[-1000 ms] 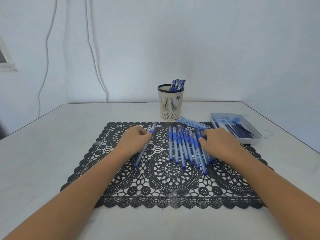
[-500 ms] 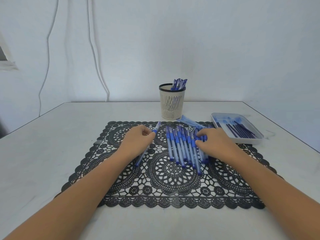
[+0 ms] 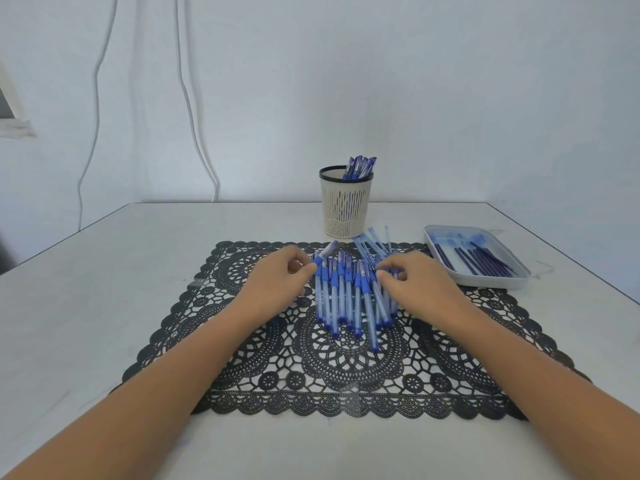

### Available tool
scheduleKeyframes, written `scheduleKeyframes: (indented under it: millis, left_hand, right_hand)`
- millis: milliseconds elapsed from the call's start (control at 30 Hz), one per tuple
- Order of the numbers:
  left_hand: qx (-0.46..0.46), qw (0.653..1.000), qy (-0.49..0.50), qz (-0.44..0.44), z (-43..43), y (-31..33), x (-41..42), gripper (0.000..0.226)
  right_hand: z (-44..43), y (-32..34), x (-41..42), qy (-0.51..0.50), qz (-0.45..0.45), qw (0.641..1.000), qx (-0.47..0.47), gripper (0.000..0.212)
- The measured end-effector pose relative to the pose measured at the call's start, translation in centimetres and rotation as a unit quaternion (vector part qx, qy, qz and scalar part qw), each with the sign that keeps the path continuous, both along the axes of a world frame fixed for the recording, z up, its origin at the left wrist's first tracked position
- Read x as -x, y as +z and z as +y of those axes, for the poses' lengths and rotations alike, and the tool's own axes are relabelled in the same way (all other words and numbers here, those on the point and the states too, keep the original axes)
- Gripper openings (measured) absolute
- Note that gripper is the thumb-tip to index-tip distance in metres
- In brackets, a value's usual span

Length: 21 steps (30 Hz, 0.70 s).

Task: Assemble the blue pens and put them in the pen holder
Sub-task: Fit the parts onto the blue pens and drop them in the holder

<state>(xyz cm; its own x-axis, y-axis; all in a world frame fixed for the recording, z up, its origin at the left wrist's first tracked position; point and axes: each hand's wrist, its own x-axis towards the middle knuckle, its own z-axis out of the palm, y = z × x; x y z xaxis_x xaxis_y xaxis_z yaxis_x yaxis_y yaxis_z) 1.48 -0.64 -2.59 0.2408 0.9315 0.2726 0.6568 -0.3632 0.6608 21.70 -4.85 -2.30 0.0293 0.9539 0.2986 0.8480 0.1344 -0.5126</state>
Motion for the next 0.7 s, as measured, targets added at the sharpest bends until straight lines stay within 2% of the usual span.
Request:
scheduleKeyframes:
  millis: [67, 167, 300, 467, 633, 700]
  left_hand:
    - [-0.024, 0.999, -0.041, 0.016, -0.8, 0.2, -0.2, 0.007]
    - [-0.082, 0.989, -0.105, 0.06, -1.8, 0.3, -0.8, 0.008]
    - [-0.141, 0.974, -0.153, 0.087, -2.2, 0.0, -1.3, 0.013]
    - [-0.179, 0.965, -0.159, 0.102, -2.1, -0.1, -1.0, 0.019]
    - [-0.236, 0.953, -0.132, 0.14, -2.0, -0.4, -0.7, 0.024]
    - [-0.241, 0.948, -0.14, 0.151, -1.9, -0.3, -0.7, 0.032]
  right_hand:
    - [-0.1, 0.3, 0.0, 0.014, 0.046, 0.999, -0.021, 0.027]
    - [-0.7, 1.0, 0.2, 0.087, 0.143, 0.986, 0.005, 0.024]
    - [-1.0, 1.2, 0.4, 0.143, 0.075, 0.987, 0.02, 0.011]
    - [-1.1, 1.2, 0.0, 0.167, 0.094, 0.981, 0.022, 0.008]
    - [-1.1, 1.3, 0.1, 0.175, 0.062, 0.983, 0.003, 0.005]
    - [-1.0, 1.3, 0.0, 0.173, 0.023, 0.985, 0.004, 0.006]
